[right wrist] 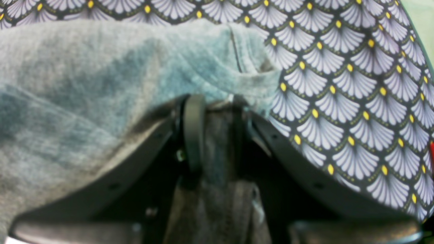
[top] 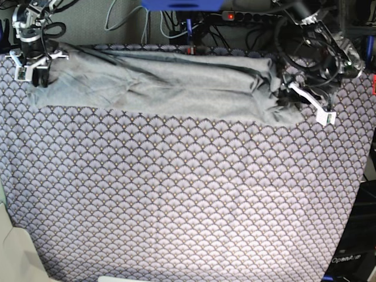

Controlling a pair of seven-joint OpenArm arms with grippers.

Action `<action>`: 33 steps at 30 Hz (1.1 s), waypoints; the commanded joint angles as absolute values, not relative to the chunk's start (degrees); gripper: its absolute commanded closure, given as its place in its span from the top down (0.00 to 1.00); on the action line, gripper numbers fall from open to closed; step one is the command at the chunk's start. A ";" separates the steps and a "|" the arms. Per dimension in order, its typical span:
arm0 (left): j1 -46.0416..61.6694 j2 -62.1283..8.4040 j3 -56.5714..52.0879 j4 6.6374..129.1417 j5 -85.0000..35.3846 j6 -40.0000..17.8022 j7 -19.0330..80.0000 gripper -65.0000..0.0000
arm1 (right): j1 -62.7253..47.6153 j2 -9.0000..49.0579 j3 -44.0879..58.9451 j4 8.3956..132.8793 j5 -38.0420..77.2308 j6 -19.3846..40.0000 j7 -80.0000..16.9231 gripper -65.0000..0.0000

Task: Fold the T-shirt properly
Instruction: 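Shift the left gripper inward along the strip end and regrasp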

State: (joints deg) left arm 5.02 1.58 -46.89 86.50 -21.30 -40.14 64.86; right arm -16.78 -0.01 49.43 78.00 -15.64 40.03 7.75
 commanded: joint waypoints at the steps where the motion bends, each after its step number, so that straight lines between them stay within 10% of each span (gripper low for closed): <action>1: 5.23 2.59 -46.29 84.35 -19.56 -40.00 69.41 0.70 | -16.84 0.40 49.54 78.64 -15.78 40.00 7.69 0.24; 7: 4.44 2.59 -46.29 80.92 -19.56 -40.00 69.41 0.65 | -16.75 0.40 49.45 78.55 -15.78 40.00 7.69 0.24; 17: 3.82 2.24 -46.20 80.92 -19.03 -40.00 69.76 0.01 | -16.75 0.40 49.45 78.55 -15.78 40.00 7.69 0.24; 33: 3.56 6.37 -46.20 98.59 -19.65 -40.00 78.99 0.00 | -16.75 0.40 49.45 78.55 -15.87 40.00 7.69 0.24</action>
State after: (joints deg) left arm 4.56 7.40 -46.26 97.14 -18.61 -39.72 80.64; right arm -16.73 -0.01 49.43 78.00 -15.66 40.03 7.73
